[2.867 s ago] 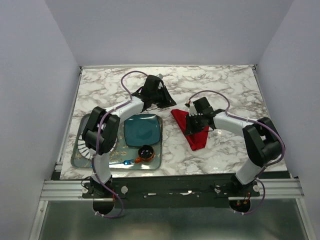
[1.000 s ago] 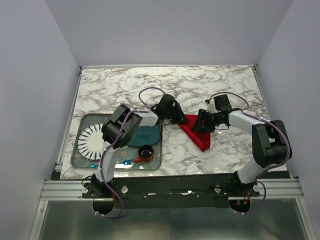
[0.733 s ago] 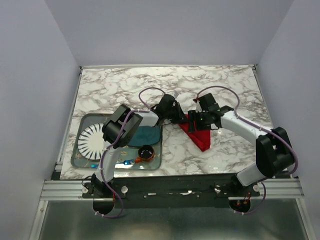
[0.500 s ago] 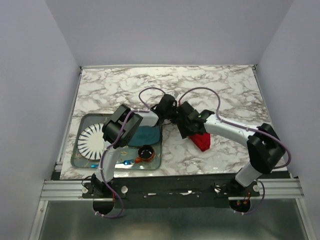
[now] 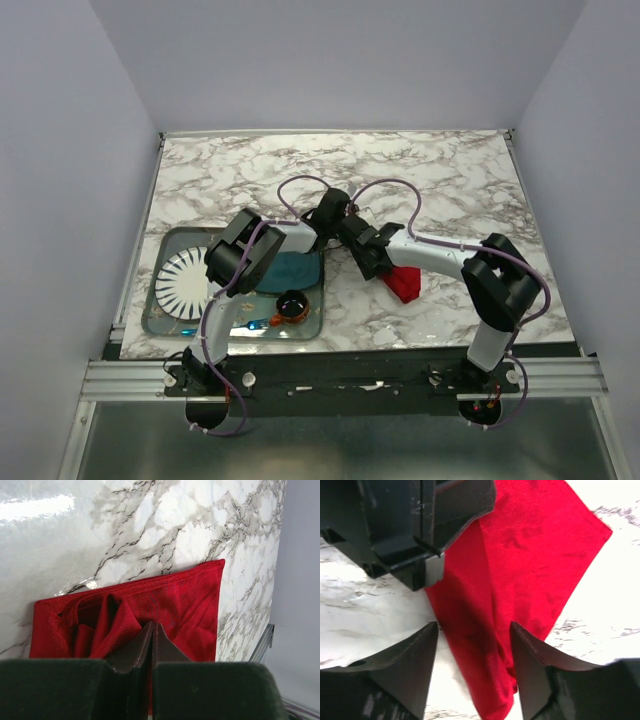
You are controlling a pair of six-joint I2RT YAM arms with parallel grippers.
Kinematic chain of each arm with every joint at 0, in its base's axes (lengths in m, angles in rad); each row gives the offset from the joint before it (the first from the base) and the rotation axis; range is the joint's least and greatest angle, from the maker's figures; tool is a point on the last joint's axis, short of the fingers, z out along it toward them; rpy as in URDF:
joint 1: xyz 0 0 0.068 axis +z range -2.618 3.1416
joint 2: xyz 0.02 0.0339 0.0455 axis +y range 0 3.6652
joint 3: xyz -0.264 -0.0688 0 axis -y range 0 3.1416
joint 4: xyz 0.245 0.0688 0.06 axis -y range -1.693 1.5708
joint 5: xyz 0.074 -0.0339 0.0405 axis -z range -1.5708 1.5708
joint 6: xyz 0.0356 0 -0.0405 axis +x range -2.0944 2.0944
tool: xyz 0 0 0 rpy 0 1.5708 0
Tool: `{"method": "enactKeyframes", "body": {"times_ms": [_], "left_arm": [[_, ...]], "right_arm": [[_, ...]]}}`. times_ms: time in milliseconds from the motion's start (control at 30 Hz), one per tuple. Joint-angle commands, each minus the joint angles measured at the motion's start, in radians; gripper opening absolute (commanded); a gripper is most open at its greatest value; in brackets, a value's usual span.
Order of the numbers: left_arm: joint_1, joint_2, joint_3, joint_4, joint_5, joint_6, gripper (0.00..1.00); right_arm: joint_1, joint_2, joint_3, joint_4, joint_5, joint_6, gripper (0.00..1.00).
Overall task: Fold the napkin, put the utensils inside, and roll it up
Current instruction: Roll the napkin with the utensil
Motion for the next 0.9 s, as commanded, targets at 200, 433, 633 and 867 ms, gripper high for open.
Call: {"method": "enactKeyframes", "body": {"times_ms": [200, 433, 633, 867], "left_arm": [[0.004, 0.063, -0.062, -0.183, -0.047, 0.053, 0.11], [0.007, 0.013, -0.050, -0.208, -0.061, 0.079, 0.12], [0.012, -0.080, 0.042, -0.314, -0.080, 0.145, 0.30], [0.021, -0.170, 0.159, -0.418, -0.101, 0.185, 0.41]], "right_arm": [[-0.099, -0.058, -0.123, 0.104, -0.206, 0.073, 0.49], [-0.173, -0.101, -0.203, 0.191, -0.365, 0.055, 0.27], [-0.271, -0.149, -0.289, 0.283, -0.583, 0.053, 0.24], [-0.429, -0.132, -0.421, 0.463, -0.928, 0.087, 0.22]]}}
